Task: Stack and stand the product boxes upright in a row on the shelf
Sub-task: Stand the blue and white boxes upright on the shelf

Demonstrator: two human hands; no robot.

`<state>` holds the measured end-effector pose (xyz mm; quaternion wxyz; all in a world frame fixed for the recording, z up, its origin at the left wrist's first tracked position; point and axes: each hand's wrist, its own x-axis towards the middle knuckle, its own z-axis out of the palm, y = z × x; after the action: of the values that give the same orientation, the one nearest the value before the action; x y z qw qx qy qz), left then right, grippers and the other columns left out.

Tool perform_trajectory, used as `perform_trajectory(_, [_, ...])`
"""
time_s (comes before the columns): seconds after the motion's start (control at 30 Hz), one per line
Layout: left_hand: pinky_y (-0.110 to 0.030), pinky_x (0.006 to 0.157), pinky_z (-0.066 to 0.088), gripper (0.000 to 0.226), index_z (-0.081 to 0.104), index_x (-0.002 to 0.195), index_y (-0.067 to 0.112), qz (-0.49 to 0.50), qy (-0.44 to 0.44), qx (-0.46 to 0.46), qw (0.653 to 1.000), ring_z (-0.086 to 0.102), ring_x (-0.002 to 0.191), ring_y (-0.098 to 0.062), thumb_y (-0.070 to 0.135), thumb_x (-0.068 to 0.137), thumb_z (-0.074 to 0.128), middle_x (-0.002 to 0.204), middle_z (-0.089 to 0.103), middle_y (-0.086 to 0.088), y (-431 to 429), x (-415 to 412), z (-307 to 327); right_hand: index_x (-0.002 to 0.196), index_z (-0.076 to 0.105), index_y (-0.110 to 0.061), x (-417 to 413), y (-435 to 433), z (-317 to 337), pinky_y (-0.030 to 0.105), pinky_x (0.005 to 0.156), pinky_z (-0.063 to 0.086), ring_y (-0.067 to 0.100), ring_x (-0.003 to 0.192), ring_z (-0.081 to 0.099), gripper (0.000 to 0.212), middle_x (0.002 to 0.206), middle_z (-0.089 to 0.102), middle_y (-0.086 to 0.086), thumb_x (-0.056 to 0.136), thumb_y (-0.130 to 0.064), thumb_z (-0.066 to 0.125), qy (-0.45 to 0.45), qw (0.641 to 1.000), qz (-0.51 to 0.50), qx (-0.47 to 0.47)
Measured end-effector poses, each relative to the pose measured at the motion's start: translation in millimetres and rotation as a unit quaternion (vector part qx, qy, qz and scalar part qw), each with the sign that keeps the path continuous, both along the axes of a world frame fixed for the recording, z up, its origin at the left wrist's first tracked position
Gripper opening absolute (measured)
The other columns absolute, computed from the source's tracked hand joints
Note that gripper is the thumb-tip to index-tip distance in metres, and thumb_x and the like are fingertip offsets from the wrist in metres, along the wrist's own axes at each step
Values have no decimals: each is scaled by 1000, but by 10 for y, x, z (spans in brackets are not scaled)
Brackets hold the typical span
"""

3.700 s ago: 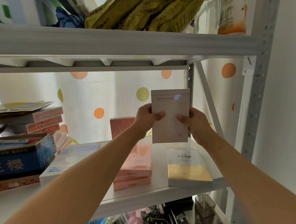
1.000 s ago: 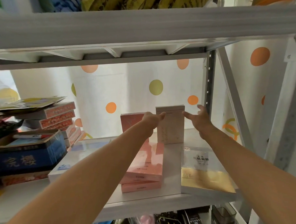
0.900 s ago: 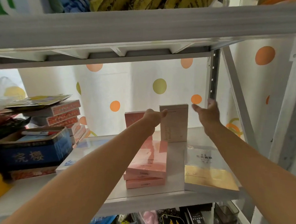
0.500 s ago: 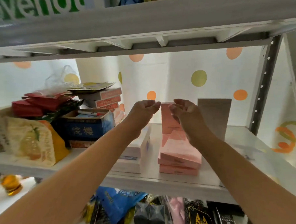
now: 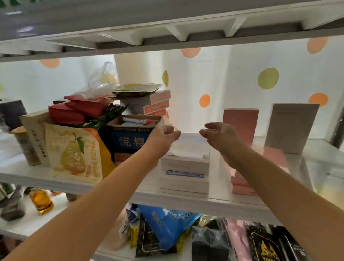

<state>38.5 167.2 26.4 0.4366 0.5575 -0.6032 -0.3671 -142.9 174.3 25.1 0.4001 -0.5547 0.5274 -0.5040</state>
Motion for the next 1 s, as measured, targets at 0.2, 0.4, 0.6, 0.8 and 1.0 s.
perform_trajectory(0.2, [-26, 91, 38, 49, 45, 143, 13, -36, -26, 16, 999, 50, 120, -17, 26, 97, 58, 141, 51, -2, -72, 214, -251, 145, 39, -9, 221, -97, -185, 32, 96, 37, 28, 128, 47, 64, 145, 46, 11, 89, -23, 68, 10, 995, -81, 55])
perform_trajectory(0.4, [-32, 97, 36, 56, 37, 146, 23, -84, -47, 48, 994, 42, 130, -24, 26, 95, 59, 152, 36, -6, -131, 175, -316, 136, 46, 2, 358, -156, -311, 32, 83, 40, 22, 94, 53, 54, 120, 59, 10, 90, -17, 67, 16, 981, -138, 132])
perform_trajectory(0.6, [-38, 109, 35, 72, 15, 154, 26, -85, -82, 110, 987, 38, 135, -31, 35, 96, 56, 158, 24, -8, -169, 118, -319, 99, 59, 1, 361, -222, -294, 38, 88, 54, 23, 76, 58, 38, 74, 56, 9, 86, -32, 73, 42, 972, -138, 187])
perform_trajectory(0.8, [-33, 93, 49, 78, 16, 153, 32, -92, -14, 67, 993, 53, 118, -25, 16, 93, 63, 140, 44, -7, -178, 77, -273, 121, 54, -6, 313, -219, -337, 43, 80, 60, 26, 89, 67, 35, 100, 68, 10, 90, -17, 67, -62, 987, -102, 111])
perform_trajectory(1.0, [-35, 82, 59, 60, 38, 141, 26, -60, 192, -86, 976, 64, 104, -15, 2, 90, 61, 119, 62, 3, -295, 31, -178, 121, 61, -15, 127, -139, -18, 39, 76, 59, 25, 95, 71, 34, 110, 71, 5, 89, -3, 63, -113, 989, 6, -93])
